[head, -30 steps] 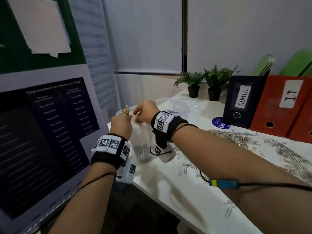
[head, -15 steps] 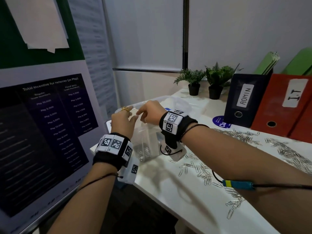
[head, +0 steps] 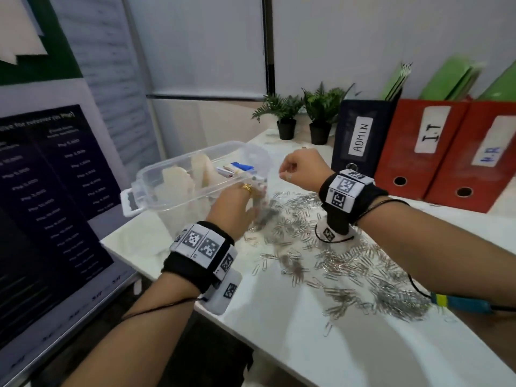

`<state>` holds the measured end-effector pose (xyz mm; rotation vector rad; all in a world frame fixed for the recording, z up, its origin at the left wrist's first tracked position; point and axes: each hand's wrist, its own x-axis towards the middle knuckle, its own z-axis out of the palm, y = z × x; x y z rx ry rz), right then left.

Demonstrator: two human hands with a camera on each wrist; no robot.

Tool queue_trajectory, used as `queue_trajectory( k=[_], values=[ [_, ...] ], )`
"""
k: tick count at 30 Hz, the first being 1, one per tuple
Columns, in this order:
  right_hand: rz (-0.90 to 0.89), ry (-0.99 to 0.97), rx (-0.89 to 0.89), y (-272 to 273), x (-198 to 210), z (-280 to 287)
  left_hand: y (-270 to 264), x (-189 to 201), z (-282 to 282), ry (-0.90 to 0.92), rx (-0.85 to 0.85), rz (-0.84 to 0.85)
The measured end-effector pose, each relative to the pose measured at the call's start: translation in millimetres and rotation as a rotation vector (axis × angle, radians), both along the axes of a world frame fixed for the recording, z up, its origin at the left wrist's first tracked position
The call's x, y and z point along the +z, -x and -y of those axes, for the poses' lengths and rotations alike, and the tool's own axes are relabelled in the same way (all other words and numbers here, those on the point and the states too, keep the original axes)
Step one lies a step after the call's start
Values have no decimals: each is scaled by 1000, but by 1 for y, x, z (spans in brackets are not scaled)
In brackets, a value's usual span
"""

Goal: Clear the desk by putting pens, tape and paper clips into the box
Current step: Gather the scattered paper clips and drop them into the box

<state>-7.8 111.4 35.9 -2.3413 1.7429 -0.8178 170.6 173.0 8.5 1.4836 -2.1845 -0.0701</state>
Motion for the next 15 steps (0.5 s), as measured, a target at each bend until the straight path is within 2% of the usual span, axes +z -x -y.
queue_trajectory(
  k=[3,5,9,15],
  values=[
    [-155,-215,-53,28,-23,12,22,-23,10,-283,-60,196],
    [-214,-333,-61,30,-39,23,27,-38,18,-380,-48,277],
    [-302,-416,20,17,-53,41,28,-55,30,-450,52,364],
    [-418,-500,120,-23,-66,64,19,-74,33,-523,182,388]
  ],
)
